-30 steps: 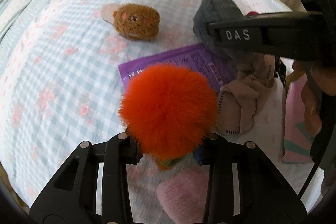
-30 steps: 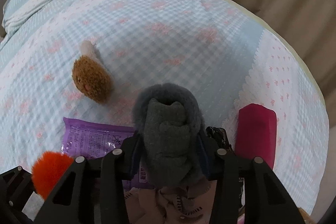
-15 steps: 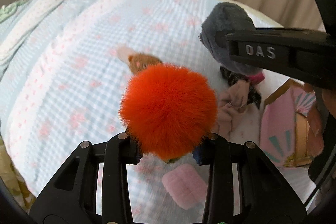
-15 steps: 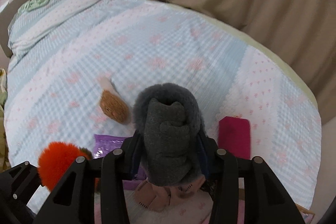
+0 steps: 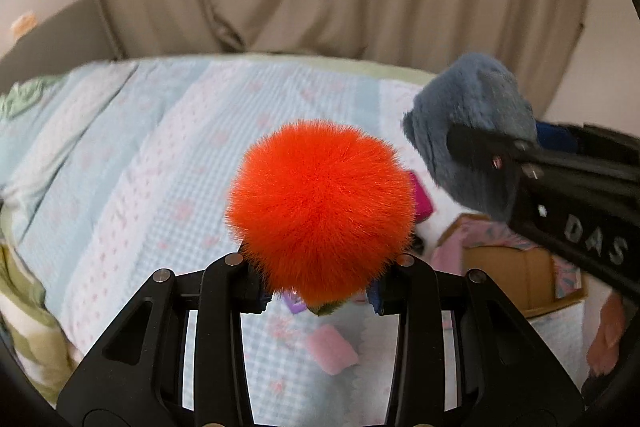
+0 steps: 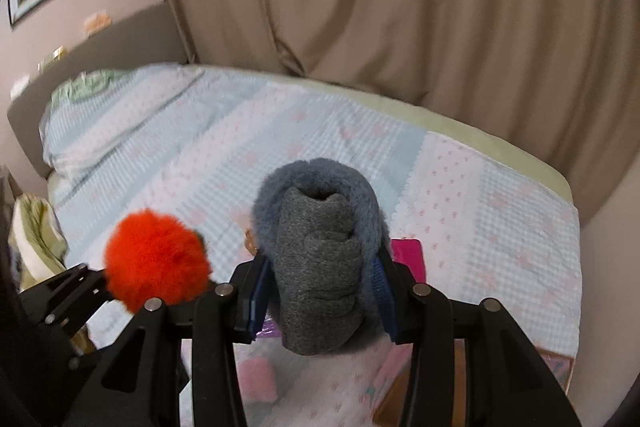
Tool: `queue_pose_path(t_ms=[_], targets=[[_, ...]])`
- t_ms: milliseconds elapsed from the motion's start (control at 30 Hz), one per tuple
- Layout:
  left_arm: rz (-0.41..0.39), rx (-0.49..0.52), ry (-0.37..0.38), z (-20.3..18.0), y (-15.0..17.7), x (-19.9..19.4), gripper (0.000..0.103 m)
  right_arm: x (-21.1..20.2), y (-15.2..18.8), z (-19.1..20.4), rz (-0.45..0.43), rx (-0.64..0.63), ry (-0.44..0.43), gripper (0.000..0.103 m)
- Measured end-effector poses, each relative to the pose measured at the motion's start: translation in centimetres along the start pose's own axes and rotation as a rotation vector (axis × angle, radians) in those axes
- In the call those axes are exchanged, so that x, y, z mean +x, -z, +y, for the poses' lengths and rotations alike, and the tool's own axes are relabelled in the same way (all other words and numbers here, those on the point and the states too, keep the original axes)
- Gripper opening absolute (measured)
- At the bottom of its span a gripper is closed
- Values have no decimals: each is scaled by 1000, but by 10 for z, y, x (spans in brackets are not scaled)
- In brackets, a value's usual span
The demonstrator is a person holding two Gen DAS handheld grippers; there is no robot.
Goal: Organize soft objects
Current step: 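Carry the pompom and sock into the cardboard box and open both tools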
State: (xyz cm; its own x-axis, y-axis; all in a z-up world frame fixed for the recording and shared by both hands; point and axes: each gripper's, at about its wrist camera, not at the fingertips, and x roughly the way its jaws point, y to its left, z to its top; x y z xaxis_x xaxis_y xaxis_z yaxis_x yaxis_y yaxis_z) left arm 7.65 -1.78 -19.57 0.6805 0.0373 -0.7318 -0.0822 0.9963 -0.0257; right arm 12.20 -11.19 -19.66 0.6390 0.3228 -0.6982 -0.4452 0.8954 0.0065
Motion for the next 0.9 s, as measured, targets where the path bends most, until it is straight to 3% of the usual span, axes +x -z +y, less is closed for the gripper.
queue_pose_path(t_ms=[233, 300, 500, 700, 900], targets=[[-18, 73, 103, -50, -24, -31, 32, -71, 8, -26, -34, 75, 27, 41], [-8, 101, 164, -67, -26, -35, 32, -85, 13, -36, -40, 101, 52, 41], [36, 225, 304, -126, -19, -26, 32, -119, 35, -86, -11, 299, 149, 41], [111, 329, 395, -187, -1, 1, 32, -126, 64, -144, 55, 471, 243, 42], [235, 407, 425, -234, 15, 48, 32, -108, 90, -200, 145, 583, 287, 41]])
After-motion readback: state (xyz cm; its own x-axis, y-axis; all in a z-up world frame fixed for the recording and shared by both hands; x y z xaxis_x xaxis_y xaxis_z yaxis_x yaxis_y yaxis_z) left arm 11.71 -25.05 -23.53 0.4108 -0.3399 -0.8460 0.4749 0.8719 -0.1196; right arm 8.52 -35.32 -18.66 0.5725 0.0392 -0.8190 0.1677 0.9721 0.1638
